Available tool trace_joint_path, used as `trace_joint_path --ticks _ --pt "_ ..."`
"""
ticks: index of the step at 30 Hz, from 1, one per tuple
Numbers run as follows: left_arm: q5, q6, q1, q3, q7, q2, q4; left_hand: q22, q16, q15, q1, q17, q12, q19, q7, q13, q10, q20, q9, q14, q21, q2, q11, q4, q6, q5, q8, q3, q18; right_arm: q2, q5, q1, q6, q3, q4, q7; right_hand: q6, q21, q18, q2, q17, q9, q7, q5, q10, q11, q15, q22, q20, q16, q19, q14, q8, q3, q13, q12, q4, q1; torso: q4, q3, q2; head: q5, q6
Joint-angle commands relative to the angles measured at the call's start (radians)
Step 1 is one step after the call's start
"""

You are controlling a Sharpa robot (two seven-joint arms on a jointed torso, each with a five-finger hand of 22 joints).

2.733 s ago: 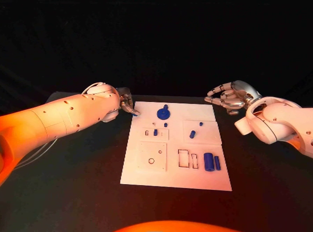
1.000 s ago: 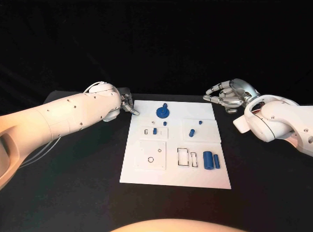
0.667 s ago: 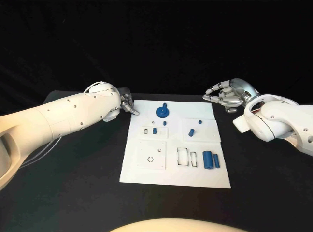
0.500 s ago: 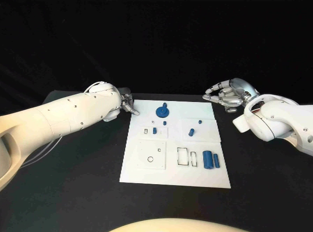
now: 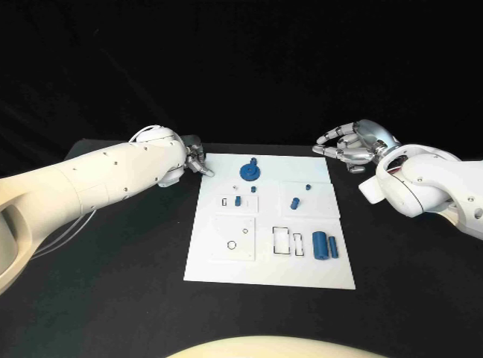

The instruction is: Assemble the parts on the task board

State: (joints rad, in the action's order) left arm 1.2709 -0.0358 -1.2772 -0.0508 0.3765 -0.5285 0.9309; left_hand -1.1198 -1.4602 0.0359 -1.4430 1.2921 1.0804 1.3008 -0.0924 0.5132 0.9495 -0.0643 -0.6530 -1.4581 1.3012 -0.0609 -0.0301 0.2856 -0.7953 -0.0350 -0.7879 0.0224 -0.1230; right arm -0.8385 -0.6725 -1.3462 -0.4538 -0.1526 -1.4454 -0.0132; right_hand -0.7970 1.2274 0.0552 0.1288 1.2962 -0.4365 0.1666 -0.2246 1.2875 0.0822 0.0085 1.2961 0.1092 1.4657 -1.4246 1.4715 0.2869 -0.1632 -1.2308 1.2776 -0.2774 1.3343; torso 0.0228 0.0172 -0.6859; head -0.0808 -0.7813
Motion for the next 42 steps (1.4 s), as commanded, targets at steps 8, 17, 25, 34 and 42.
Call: trace_joint_path --ticks 8,17,25,34,42 --pt "-0.007 -0.013 0.002 -0.002 0.0 0.002 -0.003 -0.02 -0.026 0.011 -0.057 0.112 0.0 0.02 0.013 -0.014 0.01 0.006 0.028 -0.05 0.02 0.041 0.019 0.001 -0.004 -0.016 0.008 0.04 0.027 0.0 -0.002 0.001 0.002 0.0 -0.001 0.0 0.009 -0.014 0.023 0.002 0.078 -0.013 -0.004 -0.013 -0.013 -0.004 -0.007 0.09 -0.003 -0.014 0.011 0.048 0.028 -0.008 0.004 -0.008 -0.009 -0.032 -0.0005 -0.0001 0.001 0.001 -0.001" --pt "-0.056 -0.022 0.002 -0.002 -0.008 0.0 0.001 -0.02 -0.028 0.012 -0.103 0.115 -0.016 0.016 0.014 -0.023 0.003 0.008 0.045 -0.049 0.019 0.069 0.019 0.002 0.0 -0.016 0.025 0.107 0.027 0.0 -0.002 0.001 0.003 0.0 0.0 0.0 0.009 -0.014 0.023 0.002 0.078 -0.013 -0.004 -0.013 -0.013 -0.004 -0.007 0.09 -0.003 -0.014 0.011 0.048 0.028 -0.008 0.004 -0.008 -0.009 -0.032 -0.0008 0.0005 0.001 0.001 0.001" --pt "-0.098 -0.041 0.002 -0.001 -0.012 -0.003 0.002 -0.012 -0.025 0.005 -0.098 0.11 -0.039 0.007 0.005 -0.036 -0.005 0.004 0.058 -0.045 0.013 0.08 0.011 0.003 0.017 -0.017 0.042 0.189 0.025 0.001 -0.002 0.001 0.004 0.0 0.001 -0.001 0.012 -0.016 0.023 0.002 0.076 -0.013 -0.004 -0.014 -0.011 -0.004 -0.007 0.09 -0.004 -0.015 0.009 0.048 0.034 -0.01 0.004 -0.007 -0.008 -0.032 -0.0005 0.0 0.001 0.001 0.002" --pt "-0.122 -0.061 0.002 0.001 -0.01 -0.008 0.003 0.0 -0.022 -0.005 -0.048 0.102 -0.058 -0.006 -0.008 -0.047 -0.005 -0.005 0.057 -0.039 0.003 0.074 0.0 0.002 0.039 -0.016 0.045 0.327 0.021 0.001 -0.002 0.001 0.004 0.0 0.001 0.0 0.012 -0.016 0.023 0.002 0.076 -0.013 -0.004 -0.014 -0.011 -0.004 -0.007 0.09 -0.004 -0.015 0.009 0.048 0.034 -0.01 0.004 -0.007 -0.008 -0.032 -0.0006 0.0 0.001 0.0 0.004" --pt "-0.127 -0.062 0.002 0.001 -0.01 -0.011 0.003 0.005 -0.02 -0.009 0.009 0.098 -0.059 -0.011 -0.013 -0.047 -0.003 -0.01 0.048 -0.036 -0.003 0.034 -0.004 -0.008 0.047 -0.016 0.034 0.47 0.02 0.0 -0.002 0.001 0.005 0.0 0.0 0.0 0.012 -0.017 0.023 0.002 0.076 -0.012 -0.004 -0.015 -0.01 -0.004 -0.007 0.089 -0.004 -0.016 0.009 0.048 0.035 -0.01 0.003 -0.007 -0.008 -0.032 -0.0013 -0.0002 0.001 0.001 0.005"
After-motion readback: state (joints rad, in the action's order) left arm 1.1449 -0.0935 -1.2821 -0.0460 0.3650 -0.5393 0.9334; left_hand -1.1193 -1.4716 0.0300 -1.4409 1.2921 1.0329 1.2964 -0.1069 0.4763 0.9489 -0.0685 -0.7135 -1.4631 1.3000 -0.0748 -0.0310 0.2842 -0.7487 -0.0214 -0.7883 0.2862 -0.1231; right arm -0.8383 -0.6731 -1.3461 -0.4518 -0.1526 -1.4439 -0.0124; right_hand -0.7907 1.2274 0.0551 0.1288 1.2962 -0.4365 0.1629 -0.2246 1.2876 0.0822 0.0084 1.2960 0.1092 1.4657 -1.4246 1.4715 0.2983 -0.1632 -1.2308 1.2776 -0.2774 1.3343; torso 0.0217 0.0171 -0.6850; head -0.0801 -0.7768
